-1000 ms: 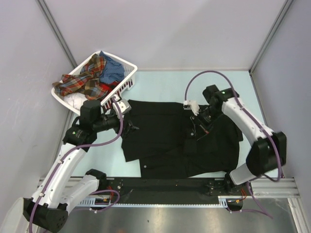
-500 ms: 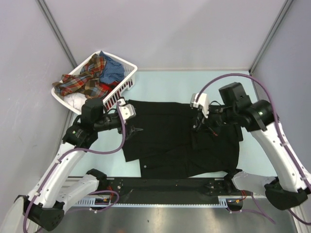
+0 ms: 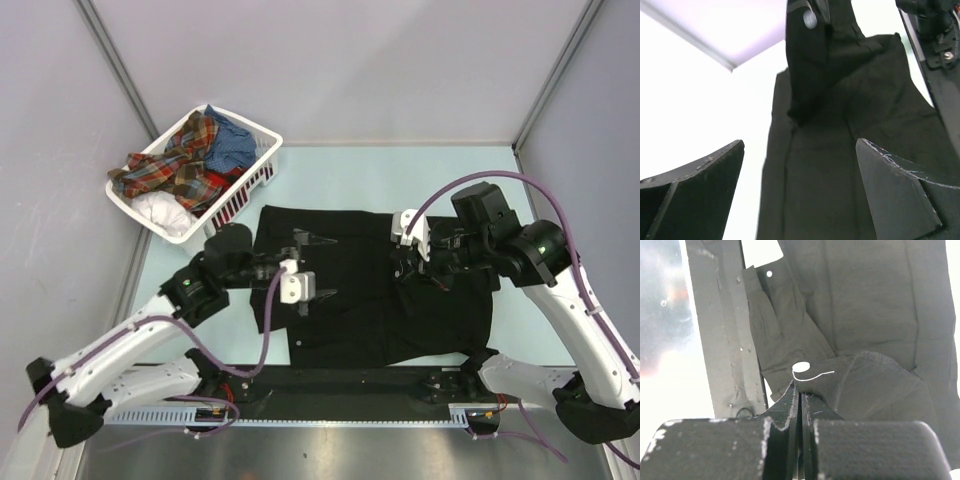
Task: Fold and stack the long sleeve shirts
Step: Fold the shirt
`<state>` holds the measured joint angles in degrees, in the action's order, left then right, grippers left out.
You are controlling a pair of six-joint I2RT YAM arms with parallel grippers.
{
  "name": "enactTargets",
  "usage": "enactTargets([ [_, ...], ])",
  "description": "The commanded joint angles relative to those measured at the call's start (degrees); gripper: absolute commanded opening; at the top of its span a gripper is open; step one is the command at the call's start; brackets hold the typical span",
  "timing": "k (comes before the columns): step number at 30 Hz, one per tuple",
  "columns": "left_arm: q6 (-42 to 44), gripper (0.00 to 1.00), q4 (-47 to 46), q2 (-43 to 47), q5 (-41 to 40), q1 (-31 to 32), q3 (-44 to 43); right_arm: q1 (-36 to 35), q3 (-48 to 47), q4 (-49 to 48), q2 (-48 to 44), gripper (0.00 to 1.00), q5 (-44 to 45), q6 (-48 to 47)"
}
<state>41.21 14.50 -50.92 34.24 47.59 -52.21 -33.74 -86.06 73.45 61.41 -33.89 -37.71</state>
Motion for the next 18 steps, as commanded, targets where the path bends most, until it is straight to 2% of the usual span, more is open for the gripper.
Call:
enactTargets([
  [1,5.19,0.99,-11.85,-10.04,0.65,3.81,-3.07,-2.91,1.24,-0.50,-1.73,0.00,1.62,-4.38],
  [7,4.76,0.98,-20.72,-19.65,0.48,8.83,-7.82,-7.82,1.78,-0.50,-1.73,0.00,7.08,-6.67],
  [12,1.51,0.94,-21.62,-25.28,1.09,9.97,-10.64,-10.73,1.42,-1.38,-1.20,0.00,9.89,-8.51],
  [15,-0.69,0.84,-23.82,-26.25,1.27,10.94,-10.46,-13.19,2.03,-2.43,-1.11,0.00,12.00,-8.43],
  [16,-1.48,0.76,-24.60,-26.60,1.36,11.12,-10.37,-13.46,2.13,-2.96,-1.29,0.00,12.35,-7.99],
  [18,-3.50,0.67,-25.13,-26.69,2.84,11.38,-9.06,-13.64,2.56,-4.45,-1.64,0.00,13.49,-7.46],
])
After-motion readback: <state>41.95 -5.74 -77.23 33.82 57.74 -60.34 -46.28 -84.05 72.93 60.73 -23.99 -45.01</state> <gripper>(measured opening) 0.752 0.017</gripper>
